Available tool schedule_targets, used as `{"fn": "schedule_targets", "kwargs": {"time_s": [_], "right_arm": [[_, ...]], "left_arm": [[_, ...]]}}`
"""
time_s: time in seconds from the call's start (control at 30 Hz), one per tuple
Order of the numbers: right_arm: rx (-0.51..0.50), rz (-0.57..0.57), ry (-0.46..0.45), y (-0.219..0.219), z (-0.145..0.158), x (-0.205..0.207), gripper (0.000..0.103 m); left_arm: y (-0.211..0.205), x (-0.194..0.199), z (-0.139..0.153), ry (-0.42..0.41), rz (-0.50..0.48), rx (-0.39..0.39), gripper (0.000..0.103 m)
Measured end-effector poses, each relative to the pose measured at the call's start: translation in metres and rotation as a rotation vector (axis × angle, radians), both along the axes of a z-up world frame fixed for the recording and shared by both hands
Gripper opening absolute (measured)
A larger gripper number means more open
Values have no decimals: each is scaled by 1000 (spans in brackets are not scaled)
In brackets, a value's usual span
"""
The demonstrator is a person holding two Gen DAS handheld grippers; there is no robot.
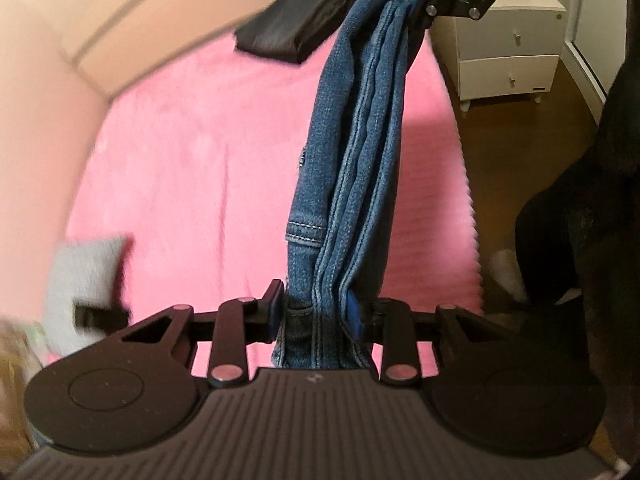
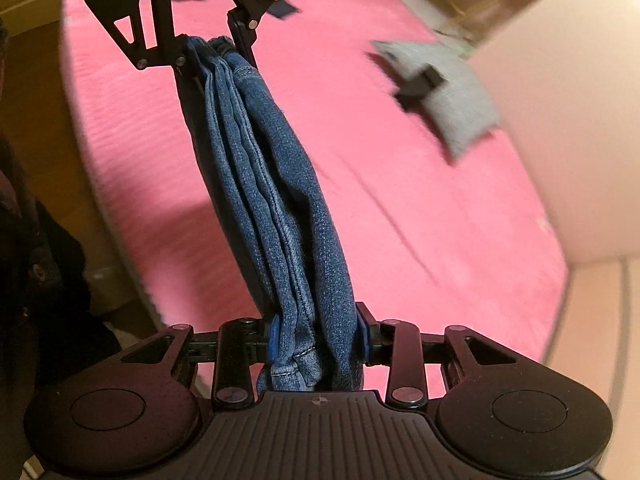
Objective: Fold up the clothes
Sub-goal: 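Carry the hanging jeans with both grippers over to the dark garment stack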
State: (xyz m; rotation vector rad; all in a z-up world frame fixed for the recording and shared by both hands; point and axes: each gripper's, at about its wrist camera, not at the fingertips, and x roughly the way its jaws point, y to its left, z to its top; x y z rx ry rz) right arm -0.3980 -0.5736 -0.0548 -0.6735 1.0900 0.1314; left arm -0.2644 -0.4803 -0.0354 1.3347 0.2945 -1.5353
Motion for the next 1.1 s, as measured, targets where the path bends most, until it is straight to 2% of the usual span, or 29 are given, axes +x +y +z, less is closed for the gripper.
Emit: {"fn": "schedule_targets", "kwargs": {"time_s": [0.17, 0.33, 0.5, 0.67, 0.73, 0.83, 0.93, 1.0, 1.1], "right_arm": [[-30, -126, -39, -44, 24, -24, 34], [-57, -227, -77, -117, 34, -52, 34], [-86, -267, -111, -235, 34, -85, 34], [-133, -268, -139, -392, 33, -113, 33], [-169, -265, -166, -450, 40, -120, 33], [-250, -264, -240, -525, 45, -125, 34], [-365, -261, -329, -570, 18, -130, 34], [-398, -266, -347, -594, -29, -133, 35], [-311, -280, -279, -618, -122, -141, 35]], "left_arm": [[-62, -14, 18, -40, -126, -39, 28], [-161, -39, 28, -91, -225, -86, 29], [-296, -73, 33, -137, -273, -123, 29], [-446, -105, 46, -174, -280, -146, 29], [-505, -113, 56, -190, -261, -189, 29], [-558, -119, 36, -231, -236, -268, 29], [-610, -125, 13, -273, -212, -346, 28], [-632, -130, -42, -258, -210, -317, 28], [-651, -139, -143, -231, -217, -214, 29]]}}
